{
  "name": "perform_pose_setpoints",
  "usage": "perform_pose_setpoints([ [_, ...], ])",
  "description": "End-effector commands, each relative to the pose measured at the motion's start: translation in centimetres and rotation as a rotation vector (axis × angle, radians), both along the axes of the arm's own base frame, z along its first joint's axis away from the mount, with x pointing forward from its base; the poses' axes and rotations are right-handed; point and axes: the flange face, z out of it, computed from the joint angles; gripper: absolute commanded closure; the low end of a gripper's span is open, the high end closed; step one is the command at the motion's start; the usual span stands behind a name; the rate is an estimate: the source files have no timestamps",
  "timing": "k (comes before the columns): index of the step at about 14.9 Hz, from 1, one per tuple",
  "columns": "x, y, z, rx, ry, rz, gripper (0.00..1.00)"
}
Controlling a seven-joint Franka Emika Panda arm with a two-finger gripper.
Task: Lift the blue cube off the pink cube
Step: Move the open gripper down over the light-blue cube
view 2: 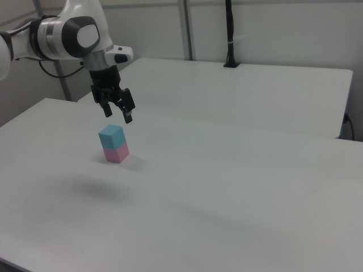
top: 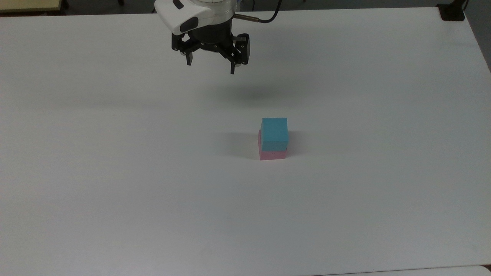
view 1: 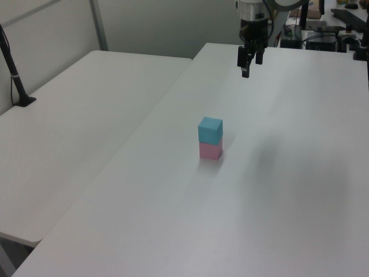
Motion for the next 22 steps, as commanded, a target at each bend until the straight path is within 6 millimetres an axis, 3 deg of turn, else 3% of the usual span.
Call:
perform_pose_setpoints([
  [1, -1.8, -0.6, 2.0, 0.011, 0.014, 0.036, 0.0],
  [7, -1.6, -0.4, 1.7, 0.018, 0.013, 0.038, 0.0],
  [9, 0.1, 0.8, 0.9, 0.034, -0.037, 0.048, 0.0],
  [10, 1.0, 1.4, 0.1, 0.04, -0.065, 0.055, 0.0],
  [11, 2.2, 3.8, -1.7, 0.054, -0.095, 0.079, 0.0],
  [14, 3.8, 6.6, -4.3, 0.063, -0.119, 0.037, 0.0],
  [17, 4.7, 11.4, -7.9, 0.08, -0.127, 0.053, 0.0],
  [19, 5.2, 12.7, -10.7, 0.067, -0.117, 0.064, 0.0],
  [22, 6.2, 12.9, -13.1, 0.041, -0.151, 0.037, 0.0],
])
